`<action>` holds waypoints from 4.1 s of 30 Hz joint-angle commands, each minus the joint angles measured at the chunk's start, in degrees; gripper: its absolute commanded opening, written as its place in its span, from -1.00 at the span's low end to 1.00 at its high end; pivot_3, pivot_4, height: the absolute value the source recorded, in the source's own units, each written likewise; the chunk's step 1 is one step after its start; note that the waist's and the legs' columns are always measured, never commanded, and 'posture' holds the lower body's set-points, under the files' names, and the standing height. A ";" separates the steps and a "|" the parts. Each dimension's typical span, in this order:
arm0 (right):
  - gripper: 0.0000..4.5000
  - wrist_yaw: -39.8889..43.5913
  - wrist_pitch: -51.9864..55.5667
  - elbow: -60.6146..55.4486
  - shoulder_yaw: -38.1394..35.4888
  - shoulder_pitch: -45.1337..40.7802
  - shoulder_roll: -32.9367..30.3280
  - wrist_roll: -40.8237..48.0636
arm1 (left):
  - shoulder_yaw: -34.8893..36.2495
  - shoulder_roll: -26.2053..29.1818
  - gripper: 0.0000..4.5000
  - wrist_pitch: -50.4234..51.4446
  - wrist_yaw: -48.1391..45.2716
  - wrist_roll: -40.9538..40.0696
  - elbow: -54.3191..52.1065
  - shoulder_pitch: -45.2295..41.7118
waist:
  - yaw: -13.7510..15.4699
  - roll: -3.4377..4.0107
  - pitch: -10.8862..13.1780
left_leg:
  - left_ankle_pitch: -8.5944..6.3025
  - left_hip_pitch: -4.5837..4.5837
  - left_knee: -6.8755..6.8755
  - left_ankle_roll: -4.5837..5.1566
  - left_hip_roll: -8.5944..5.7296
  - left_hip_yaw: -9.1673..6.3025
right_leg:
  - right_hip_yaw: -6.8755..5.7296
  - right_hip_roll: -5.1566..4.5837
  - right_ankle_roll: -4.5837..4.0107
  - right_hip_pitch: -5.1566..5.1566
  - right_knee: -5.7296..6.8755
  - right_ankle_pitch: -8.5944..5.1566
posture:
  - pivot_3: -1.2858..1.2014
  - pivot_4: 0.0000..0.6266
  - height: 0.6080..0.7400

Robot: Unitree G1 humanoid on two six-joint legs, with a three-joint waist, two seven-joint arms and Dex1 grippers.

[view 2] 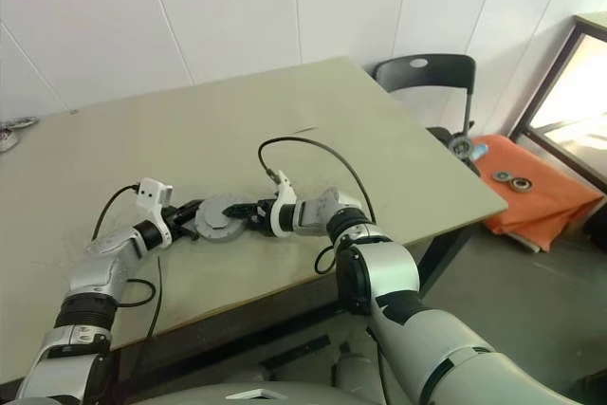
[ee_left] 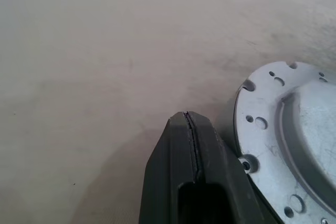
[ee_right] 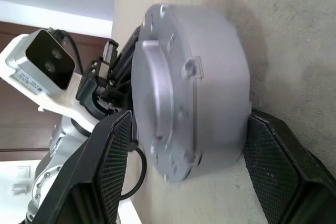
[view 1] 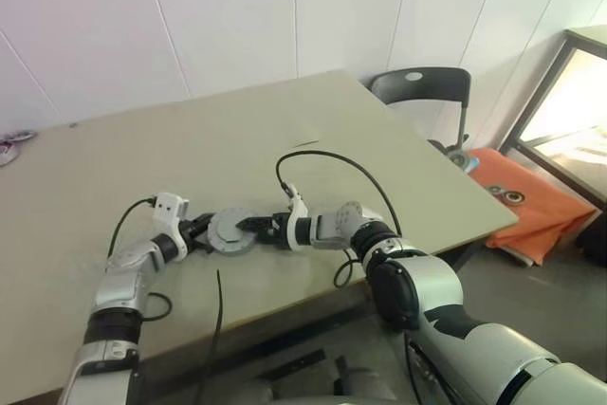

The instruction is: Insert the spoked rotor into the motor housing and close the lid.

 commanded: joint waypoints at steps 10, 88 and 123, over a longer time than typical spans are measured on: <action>0.47 -4.07 -1.92 1.45 0.57 2.45 8.07 -1.96 | -2.73 -1.34 -1.00 0.41 -1.76 -0.31 -2.45 -1.03 | -0.05 0.02 0.01 | 0.01 0.00 -0.01 0.01 0.02 -0.02 | 0.01 -0.01 -0.07 0.01 -0.01 0.05 | 0.03 -1.00 1.00; 0.03 20.25 26.72 -6.23 -3.00 -9.29 -3.41 5.11 | 23.35 13.26 -1.00 34.87 1.53 -41.42 -53.42 28.50 | -0.30 -0.19 0.22 | -0.02 -1.82 0.05 0.05 0.02 0.00 | 0.27 -0.02 -0.24 -1.68 0.05 0.17 | 0.03 -1.00 1.00; 0.03 18.67 22.64 -3.31 -1.79 -11.47 -2.03 1.91 | 21.27 20.16 0.12 15.35 -10.37 -26.12 -54.17 36.45 | -0.33 -0.22 0.21 | -0.01 -1.81 0.07 0.03 0.01 0.15 | 0.32 -0.03 -0.28 -1.71 0.11 0.19 | 0.03 -1.00 1.00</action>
